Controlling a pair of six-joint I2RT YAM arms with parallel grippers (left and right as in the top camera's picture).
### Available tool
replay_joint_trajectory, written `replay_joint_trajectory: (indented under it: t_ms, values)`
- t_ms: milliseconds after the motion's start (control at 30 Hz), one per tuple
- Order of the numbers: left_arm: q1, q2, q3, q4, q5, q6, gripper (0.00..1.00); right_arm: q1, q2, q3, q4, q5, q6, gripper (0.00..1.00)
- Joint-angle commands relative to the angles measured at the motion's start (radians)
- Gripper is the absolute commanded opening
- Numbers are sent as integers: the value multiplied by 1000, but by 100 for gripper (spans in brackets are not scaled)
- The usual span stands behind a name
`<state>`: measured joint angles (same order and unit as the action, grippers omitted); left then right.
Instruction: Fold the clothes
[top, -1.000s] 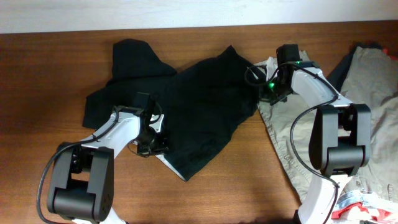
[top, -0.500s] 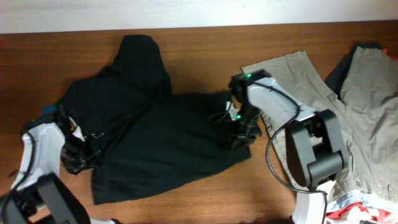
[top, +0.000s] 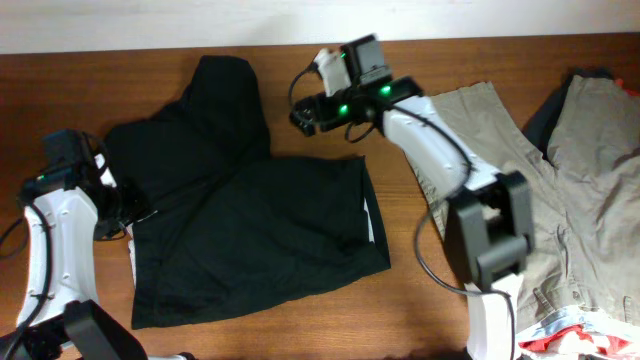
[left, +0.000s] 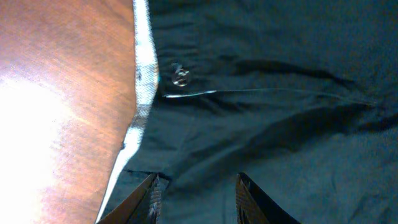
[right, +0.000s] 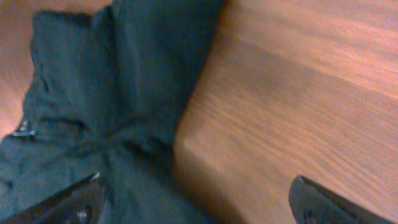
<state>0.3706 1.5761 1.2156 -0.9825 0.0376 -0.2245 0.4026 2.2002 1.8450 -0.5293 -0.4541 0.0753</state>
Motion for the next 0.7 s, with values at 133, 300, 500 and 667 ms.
replay_joint_trajectory:
  t_ms: [133, 300, 500, 667]
  values:
    - [-76, -17, 14, 2, 11, -6, 40, 116, 214, 6, 371, -41, 12, 95]
    - [-76, -17, 14, 2, 11, -6, 40, 142, 314, 6, 526, -28, 145, 63]
    - [-76, -17, 14, 10, 11, -6, 40, 46, 235, 138, 397, -32, 146, 4]
    - [-76, -13, 14, 29, 11, -6, 40, 120, 143, 435, -195, 250, -76, 55]
